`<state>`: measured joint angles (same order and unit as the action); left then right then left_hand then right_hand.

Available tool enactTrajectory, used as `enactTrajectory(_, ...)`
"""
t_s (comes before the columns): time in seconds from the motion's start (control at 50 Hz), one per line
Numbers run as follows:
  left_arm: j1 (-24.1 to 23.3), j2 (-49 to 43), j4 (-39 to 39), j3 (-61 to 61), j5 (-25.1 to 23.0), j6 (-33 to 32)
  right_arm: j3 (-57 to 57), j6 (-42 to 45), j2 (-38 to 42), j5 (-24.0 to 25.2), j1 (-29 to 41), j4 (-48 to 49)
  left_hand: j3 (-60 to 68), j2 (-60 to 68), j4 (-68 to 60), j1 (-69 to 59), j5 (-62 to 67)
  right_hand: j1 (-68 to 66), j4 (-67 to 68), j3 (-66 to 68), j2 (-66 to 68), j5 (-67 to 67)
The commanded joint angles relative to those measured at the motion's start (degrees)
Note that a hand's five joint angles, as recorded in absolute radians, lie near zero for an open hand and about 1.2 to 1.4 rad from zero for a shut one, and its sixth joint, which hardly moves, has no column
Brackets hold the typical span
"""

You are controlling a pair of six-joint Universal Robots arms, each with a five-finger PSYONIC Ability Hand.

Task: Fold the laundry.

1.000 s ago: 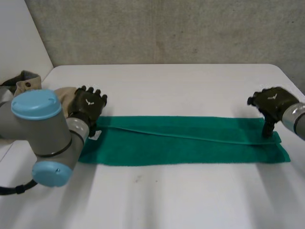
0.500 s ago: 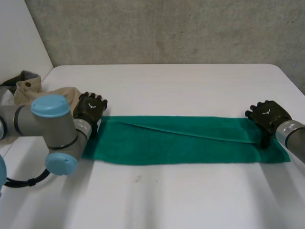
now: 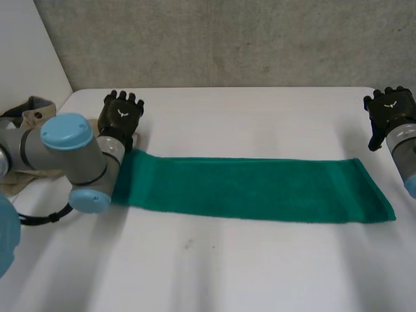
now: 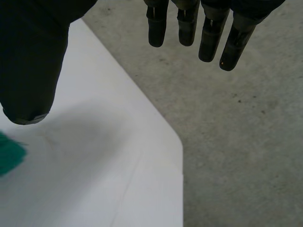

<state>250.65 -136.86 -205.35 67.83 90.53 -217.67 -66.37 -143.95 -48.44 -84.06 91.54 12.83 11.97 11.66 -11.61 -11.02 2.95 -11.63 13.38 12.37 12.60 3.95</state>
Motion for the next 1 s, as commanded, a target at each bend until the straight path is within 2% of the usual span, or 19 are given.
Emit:
enactTrajectory(0.02, -0.3, 6.7, 0.5, 12.0, -0.2, -0.1, -6.9, 0.9, -8.0, 4.5, -0.4, -10.4, -0.2, 0.1, -0.1, -0.7, -1.2, 1.6, -3.4, -2.4, -2.6, -4.0)
enactTrajectory(0.1, -0.1, 11.3, 2.2, 18.3, -0.3, -0.3, -11.8, 1.1, -11.7, 9.8, -2.5, -13.7, -0.6, -0.3, 0.2, -0.4, -1.6, 1.6, -3.4, -2.4, -2.6, -4.0)
enactTrajectory(0.2, 0.0, 15.5, 3.3, 23.7, -0.2, -0.3, -18.1, 2.4, -15.6, 13.7, -6.0, -14.8, -0.7, -0.4, 0.4, -0.2, -1.7, 1.6, -3.4, -2.4, -2.6, -4.0)
enactTrajectory(0.28, 0.3, 16.3, 3.0, 25.2, 0.0, -0.3, -22.8, 3.6, -18.9, 15.9, -7.4, -14.4, -0.7, -0.4, 0.4, -0.2, -1.7, 1.6, -3.4, -2.4, -2.6, -4.0)
enactTrajectory(0.4, 2.3, 16.2, 3.0, 25.6, -0.1, -0.7, -27.4, 4.6, -19.7, 19.1, -9.8, -14.2, -0.7, -0.4, 0.4, -0.2, -1.7, 1.6, -3.4, -2.4, -2.6, -4.0)
enactTrajectory(0.5, 2.9, 16.0, 3.5, 26.7, -0.2, -1.4, -30.3, 4.9, -19.7, 23.2, -12.4, -13.8, -0.7, -0.4, 0.4, -0.2, -1.7, -3.8, 2.1, 3.1, 2.9, 1.5)
enactTrajectory(0.6, 2.7, 17.3, 3.6, 28.4, -0.2, -1.4, -32.8, 6.1, -19.5, 25.4, -13.8, -11.9, -0.7, -0.4, 0.4, -0.2, -1.7, -5.7, 3.9, 4.9, 4.7, 3.4)
enactTrajectory(0.74, 2.2, 18.6, 6.3, 30.8, -0.1, -1.4, -34.1, 7.3, -17.7, 25.6, -14.0, -7.0, -0.7, -0.4, 0.4, -0.2, -1.7, -17.1, 15.4, 16.4, 16.1, 14.8)
enactTrajectory(0.86, 2.5, 19.1, 7.6, 31.1, 0.1, -1.4, -33.0, 7.6, -14.7, 25.2, -14.1, -6.1, -0.7, -0.4, 0.4, -0.2, -1.7, -20.0, 18.2, 19.2, 19.0, 17.7)
enactTrajectory(0.94, 2.8, 19.7, 8.5, 31.2, 0.4, -1.4, -32.8, 8.9, -13.9, 25.3, -14.2, -6.1, -0.7, -0.4, 0.4, -0.2, -1.7, -30.7, 29.0, 30.0, 29.7, 28.4)
enactTrajectory(1.0, 3.0, 20.8, 9.4, 31.2, 1.4, -1.2, -32.8, 10.1, -13.9, 24.9, -14.6, -6.1, -0.7, -0.4, 0.4, -0.2, -1.7, -59.6, 57.8, 58.8, 58.6, 57.2)
